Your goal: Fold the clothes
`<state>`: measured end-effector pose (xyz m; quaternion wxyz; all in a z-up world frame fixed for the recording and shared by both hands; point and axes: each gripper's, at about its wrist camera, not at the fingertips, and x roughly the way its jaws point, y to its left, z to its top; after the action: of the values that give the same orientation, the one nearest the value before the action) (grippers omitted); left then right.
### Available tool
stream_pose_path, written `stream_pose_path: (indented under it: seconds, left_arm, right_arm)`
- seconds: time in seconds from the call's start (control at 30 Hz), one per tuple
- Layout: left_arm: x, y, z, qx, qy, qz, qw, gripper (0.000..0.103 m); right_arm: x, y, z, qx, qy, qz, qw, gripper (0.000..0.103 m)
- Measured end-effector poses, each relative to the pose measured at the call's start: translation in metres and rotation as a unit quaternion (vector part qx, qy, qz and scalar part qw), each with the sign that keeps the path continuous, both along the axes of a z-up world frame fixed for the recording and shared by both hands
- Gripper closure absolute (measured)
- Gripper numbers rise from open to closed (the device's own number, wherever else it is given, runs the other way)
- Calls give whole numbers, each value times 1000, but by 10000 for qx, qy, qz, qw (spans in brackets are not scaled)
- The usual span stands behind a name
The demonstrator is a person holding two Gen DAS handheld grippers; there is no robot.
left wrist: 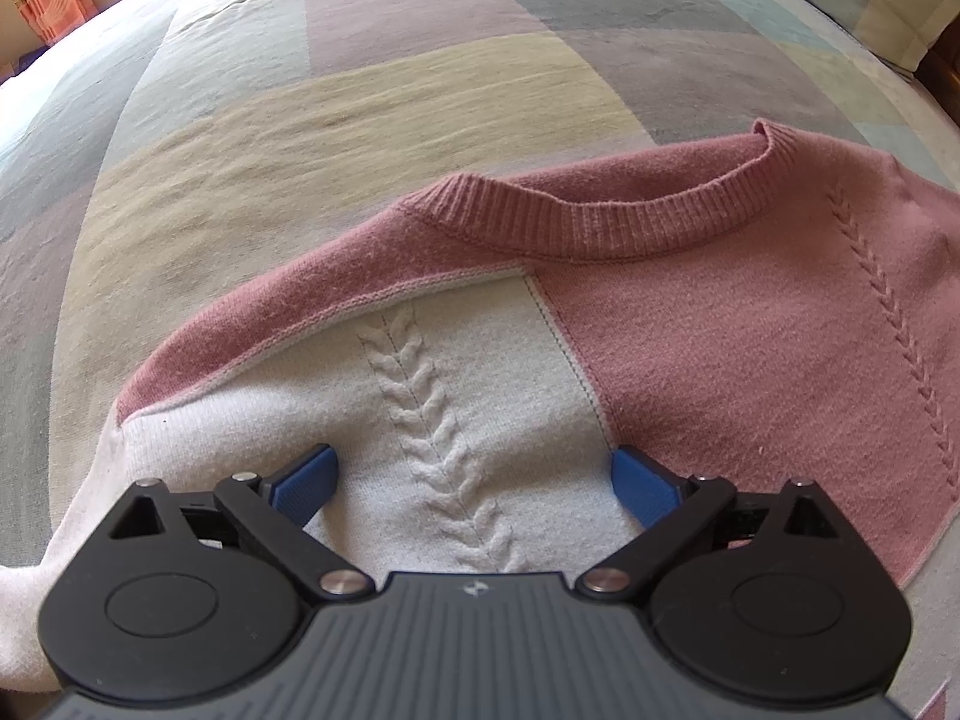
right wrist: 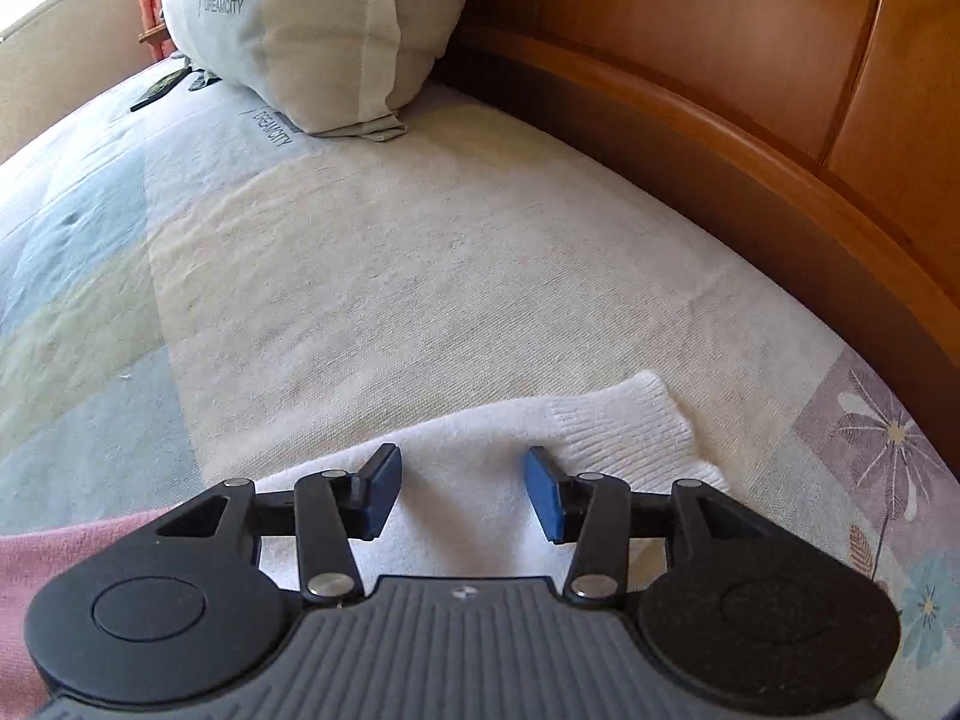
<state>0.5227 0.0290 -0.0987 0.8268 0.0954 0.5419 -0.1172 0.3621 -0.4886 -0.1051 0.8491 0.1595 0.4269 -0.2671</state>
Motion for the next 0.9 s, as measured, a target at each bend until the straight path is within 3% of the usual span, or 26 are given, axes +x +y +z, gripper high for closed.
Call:
stream_pose_path:
  seconds: [0.07,0.13,0.23,0.37,0.47,0.53,0.6,0.7,0.77,0.9]
  left_arm:
    - [0,0,-1,25,1,70,10000,1]
    - [-1,0,-1,16,-17,80,10000,1]
    - [-2,0,-2,5,-41,69,10000,1]
    - [1,0,-2,11,28,15,10000,1]
    - [2,1,-2,-3,49,-74,10000,1]
    - [1,2,-3,-40,7,-85,10000,1]
    - [-3,2,-3,-48,-61,-58,10000,0]
    - [-4,-1,-2,4,-108,-36,9999,0]
    - [-5,-5,2,130,-175,-108,9997,1]
    - [-14,-21,12,341,-430,-638,9965,1]
  right_arm:
    - [-4,33,16,-65,-176,649,9977,46]
    - [-8,74,23,-21,-283,1361,9903,22]
    - [-9,136,16,138,-400,2301,9722,8]
    - [11,186,-13,441,-302,2924,9548,6]
    - [7,178,-24,163,-195,3000,9536,6]
    - [0,150,-21,-35,-82,2636,9646,6]
    - [-8,98,-21,114,7,1909,9815,6]
    - [-14,56,-17,181,19,1418,9897,7]
    - [-6,66,-10,-17,232,1328,9909,6]
    - [9,122,-6,-55,-38,2046,9788,5]
